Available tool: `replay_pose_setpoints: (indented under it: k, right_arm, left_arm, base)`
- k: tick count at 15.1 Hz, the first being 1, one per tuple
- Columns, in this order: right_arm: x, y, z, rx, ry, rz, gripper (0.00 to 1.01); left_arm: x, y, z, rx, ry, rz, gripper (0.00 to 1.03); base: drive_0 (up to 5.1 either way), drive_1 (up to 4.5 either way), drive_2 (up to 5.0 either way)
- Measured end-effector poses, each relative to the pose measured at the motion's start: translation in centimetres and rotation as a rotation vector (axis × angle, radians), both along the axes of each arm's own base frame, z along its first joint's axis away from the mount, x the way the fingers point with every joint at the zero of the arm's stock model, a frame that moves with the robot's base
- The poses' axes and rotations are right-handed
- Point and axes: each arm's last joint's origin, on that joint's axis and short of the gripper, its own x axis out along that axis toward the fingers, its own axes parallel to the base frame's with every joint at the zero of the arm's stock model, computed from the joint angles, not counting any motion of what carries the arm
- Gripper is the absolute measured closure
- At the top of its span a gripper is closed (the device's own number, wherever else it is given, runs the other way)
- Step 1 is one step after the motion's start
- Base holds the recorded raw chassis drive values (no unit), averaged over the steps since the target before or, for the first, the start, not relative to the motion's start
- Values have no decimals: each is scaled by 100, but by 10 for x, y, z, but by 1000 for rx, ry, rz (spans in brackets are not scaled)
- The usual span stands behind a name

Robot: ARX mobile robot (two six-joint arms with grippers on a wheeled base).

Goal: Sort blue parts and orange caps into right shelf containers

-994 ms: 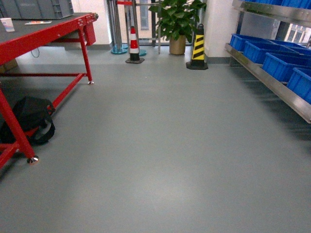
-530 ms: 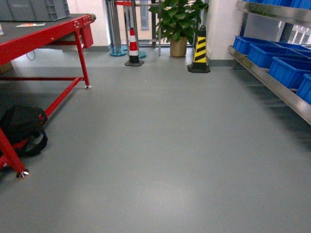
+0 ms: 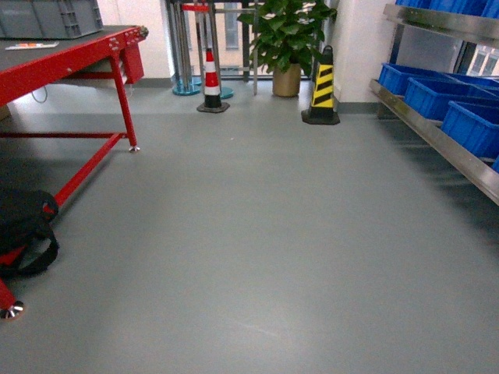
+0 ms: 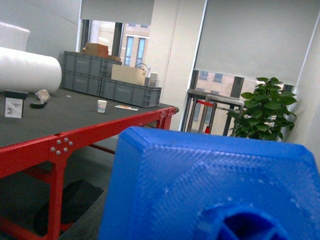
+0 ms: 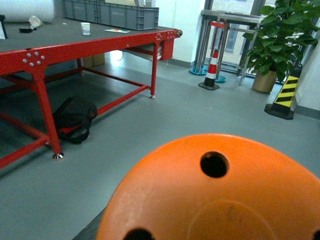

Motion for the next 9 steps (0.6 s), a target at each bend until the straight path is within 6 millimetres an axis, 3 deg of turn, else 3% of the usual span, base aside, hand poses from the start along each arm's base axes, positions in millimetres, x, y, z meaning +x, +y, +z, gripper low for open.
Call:
replay_pose_setpoints:
  k: [2, 9]
  right_arm:
    - [0, 0, 0, 0, 0, -1, 59]
    - [0, 0, -1, 0, 5, 0, 59]
  left_arm:
    - [0, 0, 0, 0, -4, -1, 57]
    - [0, 0, 0, 0, 0, 2, 57]
  base:
    - [3, 297, -290]
    - [-64, -64, -64]
